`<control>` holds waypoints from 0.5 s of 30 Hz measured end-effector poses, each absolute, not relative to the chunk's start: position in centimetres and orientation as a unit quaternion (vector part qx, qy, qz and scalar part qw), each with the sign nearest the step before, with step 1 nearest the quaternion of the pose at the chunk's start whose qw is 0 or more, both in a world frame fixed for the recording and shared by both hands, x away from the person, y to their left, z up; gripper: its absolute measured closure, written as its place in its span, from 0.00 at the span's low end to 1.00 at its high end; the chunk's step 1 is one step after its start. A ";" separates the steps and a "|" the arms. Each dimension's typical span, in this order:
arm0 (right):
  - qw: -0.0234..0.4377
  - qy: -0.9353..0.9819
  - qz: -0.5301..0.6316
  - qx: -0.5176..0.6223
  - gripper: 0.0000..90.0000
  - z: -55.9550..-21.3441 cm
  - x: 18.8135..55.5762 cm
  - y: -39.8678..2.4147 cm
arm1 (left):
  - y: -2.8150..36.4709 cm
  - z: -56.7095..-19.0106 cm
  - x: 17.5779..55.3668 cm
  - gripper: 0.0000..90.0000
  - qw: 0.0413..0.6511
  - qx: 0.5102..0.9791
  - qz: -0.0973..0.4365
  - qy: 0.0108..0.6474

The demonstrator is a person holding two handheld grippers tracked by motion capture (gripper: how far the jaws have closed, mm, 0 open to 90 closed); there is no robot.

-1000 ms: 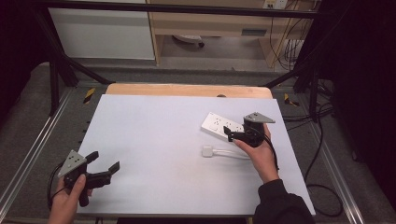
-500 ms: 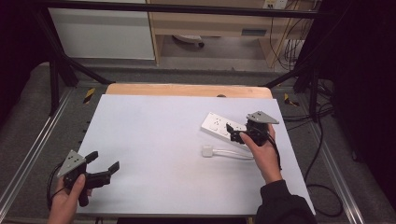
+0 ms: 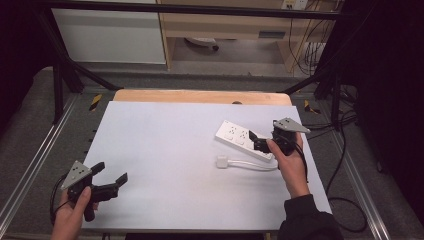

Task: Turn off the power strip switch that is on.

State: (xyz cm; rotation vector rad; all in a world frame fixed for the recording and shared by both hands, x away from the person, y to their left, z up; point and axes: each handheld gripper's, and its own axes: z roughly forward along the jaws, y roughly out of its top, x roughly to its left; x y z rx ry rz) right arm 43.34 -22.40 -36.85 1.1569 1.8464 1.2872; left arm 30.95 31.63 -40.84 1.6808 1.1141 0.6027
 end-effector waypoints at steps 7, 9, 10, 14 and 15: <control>0.307 0.689 0.494 0.432 0.03 -36.1 42.4 -23.8 | 31.7 -40.8 30.9 0.06 0.499 0.692 0.251 0.458; 0.314 0.686 0.495 0.430 0.03 -36.0 42.2 -24.2 | 31.7 -40.7 30.8 0.06 0.500 0.690 0.249 0.459; 0.316 0.685 0.496 0.429 0.03 -35.9 42.0 -24.4 | 31.7 -40.7 30.8 0.06 0.501 0.690 0.248 0.460; 0.326 0.680 0.501 0.425 0.03 -35.7 41.3 -25.3 | 31.8 -40.7 30.8 0.06 0.502 0.689 0.250 0.459; 0.327 0.679 0.502 0.424 0.02 -35.7 41.1 -25.5 | 31.8 -40.7 30.8 0.06 0.503 0.689 0.250 0.459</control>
